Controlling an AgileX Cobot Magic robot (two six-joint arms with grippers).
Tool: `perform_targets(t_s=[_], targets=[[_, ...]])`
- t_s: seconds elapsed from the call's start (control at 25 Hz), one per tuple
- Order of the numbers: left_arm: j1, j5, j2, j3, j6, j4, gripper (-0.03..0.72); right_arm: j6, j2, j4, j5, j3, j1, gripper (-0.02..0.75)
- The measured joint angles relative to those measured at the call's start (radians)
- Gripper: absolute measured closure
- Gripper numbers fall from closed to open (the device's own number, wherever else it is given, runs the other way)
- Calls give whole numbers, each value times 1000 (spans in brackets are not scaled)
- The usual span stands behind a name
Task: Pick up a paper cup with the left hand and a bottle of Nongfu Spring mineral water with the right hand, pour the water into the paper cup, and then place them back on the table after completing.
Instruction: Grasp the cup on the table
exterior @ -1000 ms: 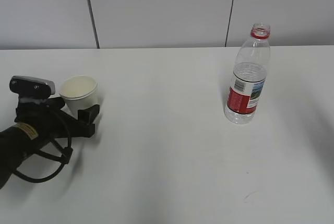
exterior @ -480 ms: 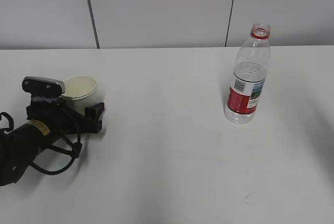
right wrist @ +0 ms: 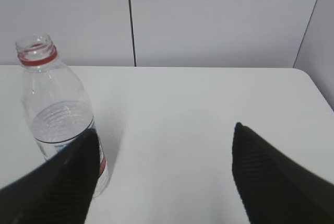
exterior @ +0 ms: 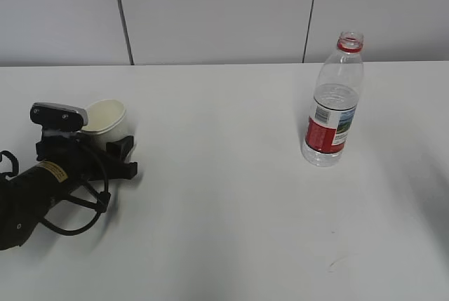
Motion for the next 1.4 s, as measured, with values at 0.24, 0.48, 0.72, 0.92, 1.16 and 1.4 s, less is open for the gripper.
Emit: perform_targets(t_s=[0.24,0.48,0.72,0.92,1.16,1.4], targets=[[0,-1,0,0,0,1,312,183,70,-179,-190,95,0,151],[0,-1,0,0,0,1,312,314,262,-431,-423,97,0,151],[0,-1,0,0,0,1,314,325,540,-447,-691,97,0,151],[0,-2,0,0,0,1,314,326,700,-478,-883,95,0,150],[0,-2,0,0,0,1,314,326,752,-482,-907,89,0,151],[0,-2,0,0,0,1,314,326,753,-473,-913,91,0,151]])
